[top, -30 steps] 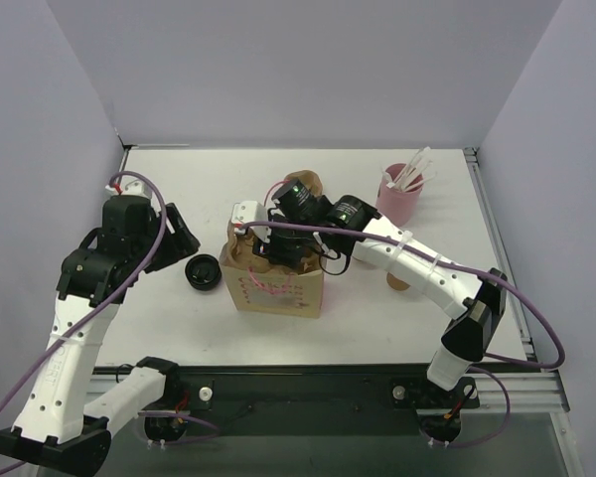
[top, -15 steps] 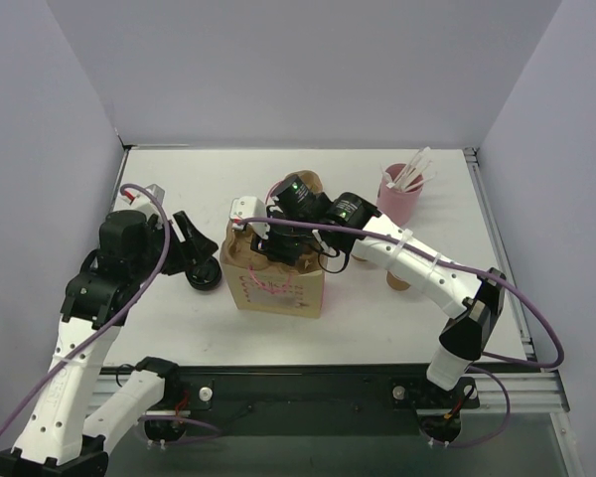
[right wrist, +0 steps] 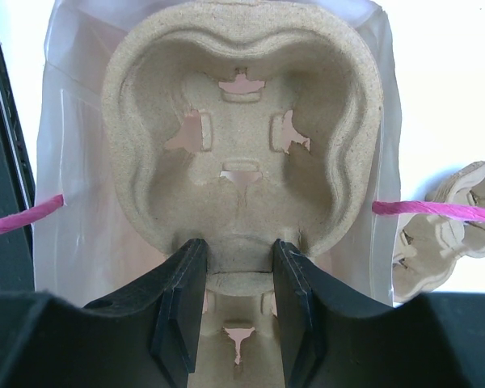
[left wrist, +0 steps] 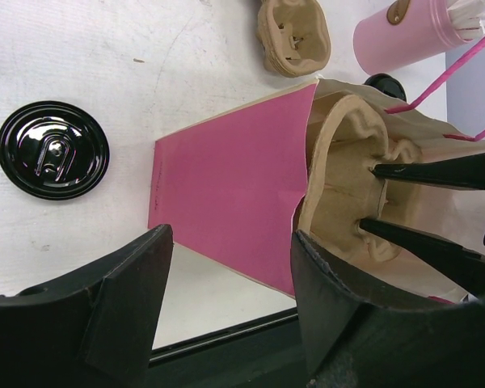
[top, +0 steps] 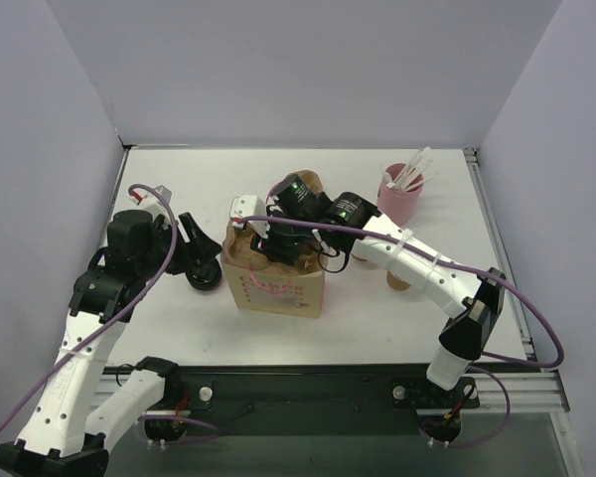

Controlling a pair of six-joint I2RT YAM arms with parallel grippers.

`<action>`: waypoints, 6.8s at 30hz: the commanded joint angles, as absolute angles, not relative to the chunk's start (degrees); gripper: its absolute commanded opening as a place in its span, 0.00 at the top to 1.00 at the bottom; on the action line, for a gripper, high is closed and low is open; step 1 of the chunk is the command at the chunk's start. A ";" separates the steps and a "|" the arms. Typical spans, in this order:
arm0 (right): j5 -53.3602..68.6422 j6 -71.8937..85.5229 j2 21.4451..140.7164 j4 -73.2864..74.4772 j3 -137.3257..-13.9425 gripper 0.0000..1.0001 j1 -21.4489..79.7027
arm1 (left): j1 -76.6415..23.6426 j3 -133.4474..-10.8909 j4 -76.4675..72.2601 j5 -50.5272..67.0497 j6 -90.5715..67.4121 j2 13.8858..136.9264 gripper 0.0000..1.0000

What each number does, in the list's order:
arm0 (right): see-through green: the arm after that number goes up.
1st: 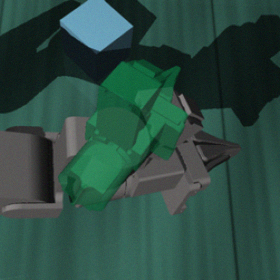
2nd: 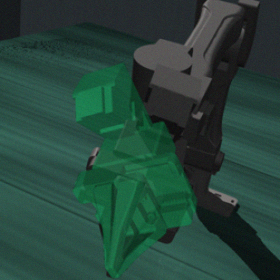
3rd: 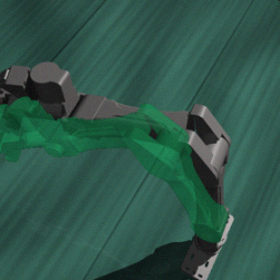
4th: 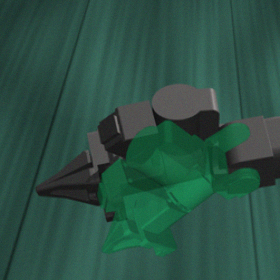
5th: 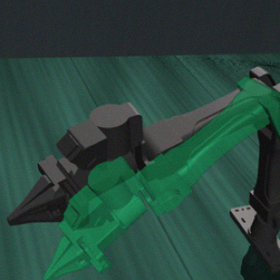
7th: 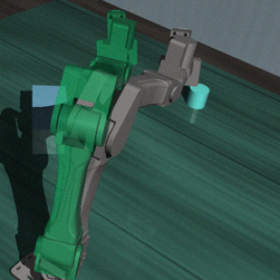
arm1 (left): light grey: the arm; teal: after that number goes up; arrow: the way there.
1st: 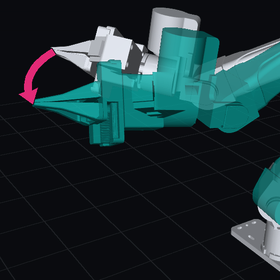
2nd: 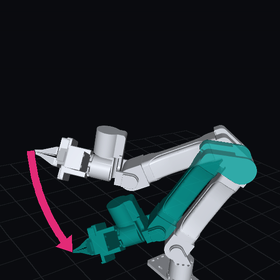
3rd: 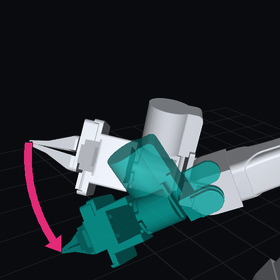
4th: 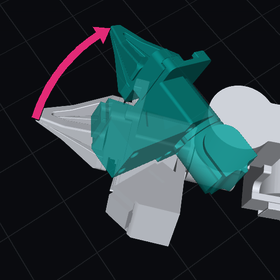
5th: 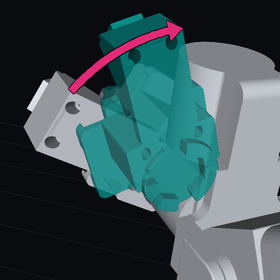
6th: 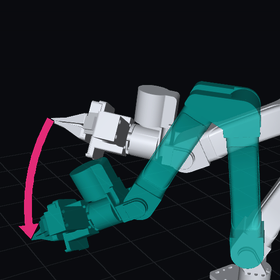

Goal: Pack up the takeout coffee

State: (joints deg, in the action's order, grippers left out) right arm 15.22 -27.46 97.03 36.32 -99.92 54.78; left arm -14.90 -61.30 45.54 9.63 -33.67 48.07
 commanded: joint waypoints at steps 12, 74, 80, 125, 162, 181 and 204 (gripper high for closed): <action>13.62 -26.46 96.77 38.23 -102.04 0.80 54.67 | -15.38 -60.38 44.03 7.39 -30.85 47.73 0.32; 6.33 -5.81 89.56 36.74 -106.08 0.27 53.53 | -17.13 -74.61 44.57 2.37 -22.60 52.81 0.29; 0.20 -0.18 83.16 36.74 -105.65 0.27 53.53 | -22.14 -77.16 41.40 2.64 -18.47 57.20 0.30; -6.76 17.67 85.41 46.23 -95.45 0.00 23.64 | -25.14 -66.62 37.35 5.54 -22.32 55.64 0.46; 0.53 16.96 102.30 35.68 -85.34 0.15 19.77 | -25.05 -72.95 45.79 -5.80 -18.54 53.70 0.17; -1.49 17.14 102.13 35.51 -82.79 0.32 19.86 | -25.05 -73.30 45.09 -5.80 -17.84 53.44 0.18; 2.02 13.45 86.85 42.61 -89.38 0.47 20.04 | -24.96 -73.57 41.13 -2.20 -18.90 58.97 0.37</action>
State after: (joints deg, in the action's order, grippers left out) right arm 1.58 15.07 93.80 37.47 -84.33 19.86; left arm -25.36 -72.90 45.60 -3.29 -18.87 58.28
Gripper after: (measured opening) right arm 0.685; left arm 0.665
